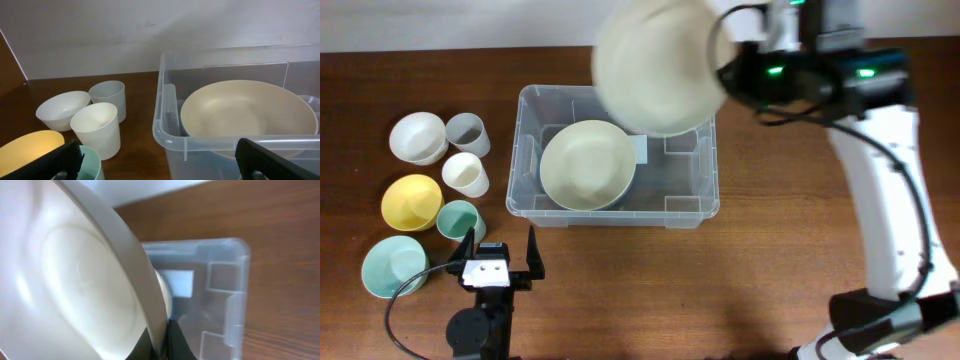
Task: Pack container
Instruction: 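Lift the second cream bowl and carry it over the bin, then lower the second cream bowl onto the stack and release it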
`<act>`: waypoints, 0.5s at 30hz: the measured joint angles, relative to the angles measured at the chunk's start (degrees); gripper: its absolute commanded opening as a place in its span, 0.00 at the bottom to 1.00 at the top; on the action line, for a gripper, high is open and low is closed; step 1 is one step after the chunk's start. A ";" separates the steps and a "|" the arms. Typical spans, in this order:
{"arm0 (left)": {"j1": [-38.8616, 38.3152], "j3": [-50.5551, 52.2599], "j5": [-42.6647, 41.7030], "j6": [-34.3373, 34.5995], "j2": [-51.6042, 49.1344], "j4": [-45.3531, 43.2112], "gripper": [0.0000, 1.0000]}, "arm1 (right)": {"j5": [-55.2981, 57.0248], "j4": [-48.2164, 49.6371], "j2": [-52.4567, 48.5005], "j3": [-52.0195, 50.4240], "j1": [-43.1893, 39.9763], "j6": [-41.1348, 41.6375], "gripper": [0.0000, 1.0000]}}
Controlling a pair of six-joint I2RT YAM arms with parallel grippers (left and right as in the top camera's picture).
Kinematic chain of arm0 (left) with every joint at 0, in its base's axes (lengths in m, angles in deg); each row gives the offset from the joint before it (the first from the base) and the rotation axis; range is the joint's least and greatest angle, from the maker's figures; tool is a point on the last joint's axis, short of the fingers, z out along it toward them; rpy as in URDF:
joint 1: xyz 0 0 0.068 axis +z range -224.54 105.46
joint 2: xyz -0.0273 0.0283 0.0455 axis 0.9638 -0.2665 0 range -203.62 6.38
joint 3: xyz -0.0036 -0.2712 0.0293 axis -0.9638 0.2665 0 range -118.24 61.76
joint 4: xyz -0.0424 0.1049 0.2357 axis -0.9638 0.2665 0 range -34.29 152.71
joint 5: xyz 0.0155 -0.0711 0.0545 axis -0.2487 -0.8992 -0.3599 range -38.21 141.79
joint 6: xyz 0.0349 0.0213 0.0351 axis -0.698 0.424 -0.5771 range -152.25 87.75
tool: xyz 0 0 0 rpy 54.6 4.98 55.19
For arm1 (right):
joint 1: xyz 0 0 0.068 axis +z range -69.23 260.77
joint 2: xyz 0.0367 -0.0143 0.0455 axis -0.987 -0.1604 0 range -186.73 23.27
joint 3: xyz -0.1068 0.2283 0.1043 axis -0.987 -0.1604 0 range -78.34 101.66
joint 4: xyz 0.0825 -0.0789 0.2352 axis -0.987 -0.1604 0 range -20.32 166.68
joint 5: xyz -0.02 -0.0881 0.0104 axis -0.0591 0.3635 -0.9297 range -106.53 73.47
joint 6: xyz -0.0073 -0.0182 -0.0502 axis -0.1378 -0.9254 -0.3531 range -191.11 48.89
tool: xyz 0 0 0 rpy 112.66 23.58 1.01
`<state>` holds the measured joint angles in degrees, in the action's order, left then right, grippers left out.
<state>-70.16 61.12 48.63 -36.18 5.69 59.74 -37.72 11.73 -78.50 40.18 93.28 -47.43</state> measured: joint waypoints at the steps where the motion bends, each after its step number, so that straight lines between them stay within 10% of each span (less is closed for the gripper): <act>1: 0.00 0.00 0.00 0.00 0.00 -0.02 1.00 | 0.59 0.00 -0.74 0.00 1.62 -0.07 0.04; 15: 0.00 0.00 0.00 0.00 0.00 -0.02 1.00 | 2.91 1.01 -19.56 -0.02 14.27 1.66 0.04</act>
<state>-70.16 61.12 48.63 -36.18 5.69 59.72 -34.81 12.73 -98.07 40.16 107.55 -45.77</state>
